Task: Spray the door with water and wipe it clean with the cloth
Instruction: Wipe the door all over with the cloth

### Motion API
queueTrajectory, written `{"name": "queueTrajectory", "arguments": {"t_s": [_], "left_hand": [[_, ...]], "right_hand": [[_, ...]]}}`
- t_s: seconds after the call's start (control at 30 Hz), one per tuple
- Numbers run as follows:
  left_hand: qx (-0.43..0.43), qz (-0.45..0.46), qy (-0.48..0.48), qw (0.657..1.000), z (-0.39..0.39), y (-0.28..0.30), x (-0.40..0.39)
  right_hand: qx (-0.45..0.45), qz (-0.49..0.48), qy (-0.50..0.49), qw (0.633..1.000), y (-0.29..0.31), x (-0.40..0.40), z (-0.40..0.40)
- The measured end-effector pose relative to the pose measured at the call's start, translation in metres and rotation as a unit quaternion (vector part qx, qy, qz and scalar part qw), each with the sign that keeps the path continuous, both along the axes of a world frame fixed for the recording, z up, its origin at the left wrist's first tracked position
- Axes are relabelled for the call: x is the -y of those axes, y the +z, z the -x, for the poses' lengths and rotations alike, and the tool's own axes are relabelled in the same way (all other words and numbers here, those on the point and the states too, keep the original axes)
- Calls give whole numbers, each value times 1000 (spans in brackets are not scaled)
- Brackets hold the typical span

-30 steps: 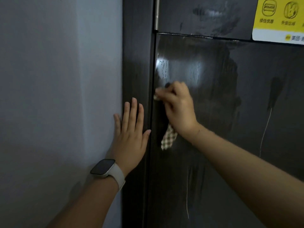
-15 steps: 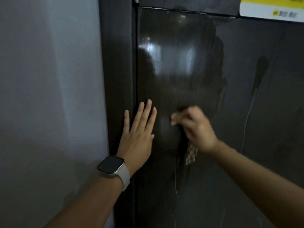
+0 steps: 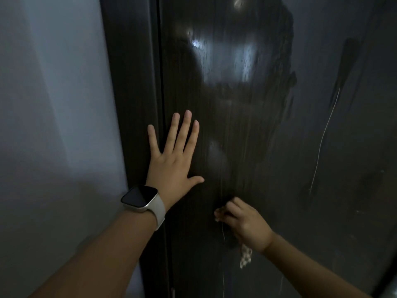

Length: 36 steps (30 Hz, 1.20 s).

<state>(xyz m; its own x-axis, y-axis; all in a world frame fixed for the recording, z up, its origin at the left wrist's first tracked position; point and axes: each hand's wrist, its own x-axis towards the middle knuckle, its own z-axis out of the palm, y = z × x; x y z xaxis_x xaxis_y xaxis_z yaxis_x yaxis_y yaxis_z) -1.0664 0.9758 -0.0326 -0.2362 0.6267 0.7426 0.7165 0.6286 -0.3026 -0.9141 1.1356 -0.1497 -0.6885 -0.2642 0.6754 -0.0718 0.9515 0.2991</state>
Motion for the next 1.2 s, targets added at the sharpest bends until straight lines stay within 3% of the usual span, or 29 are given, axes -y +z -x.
{"name": "queueTrajectory", "arguments": {"t_s": [0.17,0.27,0.33,0.5,0.6,0.7,0.9,1.0,1.07,1.2], "left_hand": [[-2,-2,-7,1000,-1,-1,0],[-1,2,-12,1000,-2,1,1],[-3,3,-9,1000,-1,1,0],[0,1,-9,1000,-1,2,1],[4,0,-11,1000,-2,4,1],[-1,-1,-15,1000,-2,1,0],[-13,-17,-20,1000,-4,-2,-1],[-26,-29,-85,996,-9,-35,-4],[14,-31,-114,993,-14,-66,-6],[58,-34,-93,993,-16,-114,-17]], "right_hand": [[-176,98,-21,979,96,3,13],[-260,179,-32,948,113,11,22],[-242,178,-34,953,84,12,22],[-66,134,-43,988,-31,11,3],[-31,127,-51,990,-41,9,0],[-72,140,-43,987,-3,10,-2],[-280,222,-43,933,88,7,16],[-288,206,-39,934,60,6,19],[-267,206,-45,940,19,4,17],[-215,229,-48,948,-64,10,13]]}}
